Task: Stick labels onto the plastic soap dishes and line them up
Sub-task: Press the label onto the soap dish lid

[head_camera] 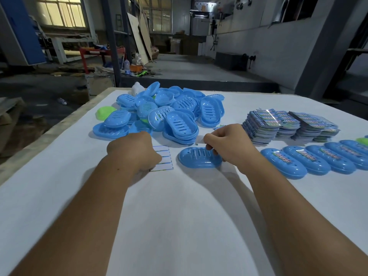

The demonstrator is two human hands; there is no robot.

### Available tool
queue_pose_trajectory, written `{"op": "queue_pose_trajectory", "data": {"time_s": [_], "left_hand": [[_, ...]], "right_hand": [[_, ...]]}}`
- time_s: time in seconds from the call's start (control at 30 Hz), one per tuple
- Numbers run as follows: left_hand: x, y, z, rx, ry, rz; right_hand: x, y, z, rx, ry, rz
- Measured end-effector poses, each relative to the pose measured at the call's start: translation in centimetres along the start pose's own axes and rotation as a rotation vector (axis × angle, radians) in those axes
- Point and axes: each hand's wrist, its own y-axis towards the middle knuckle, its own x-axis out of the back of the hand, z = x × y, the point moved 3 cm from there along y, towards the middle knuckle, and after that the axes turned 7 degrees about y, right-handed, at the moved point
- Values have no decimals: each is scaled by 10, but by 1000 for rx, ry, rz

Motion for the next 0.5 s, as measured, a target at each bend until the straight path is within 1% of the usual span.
{"op": "queue_pose_trajectory", "data": {"time_s": [0.03,0.07,0.13,0.2,0.27,0.33,0.5], "left_hand": [[2,0,-4,2,-45,-63],[4,0,-9,-8,-146,-126],[7,-2,-24,-82,-483,-207],[10,-7,-40,-200,-820,-239],[9,-12,-52,-276,-1017,-241],[4,-14,-59,-303,-1063,-222],[-1,-16,-63,-290,-1074,-159]], "right_hand": [[0,0,1,5,11,-2],[-1,-1,1,12,25,-2],[-2,-3,4,33,56,2],[-4,-5,6,63,70,2],[-5,-7,8,102,57,-10],[-5,-8,9,135,39,-25],[-4,-9,10,155,26,-21]]}}
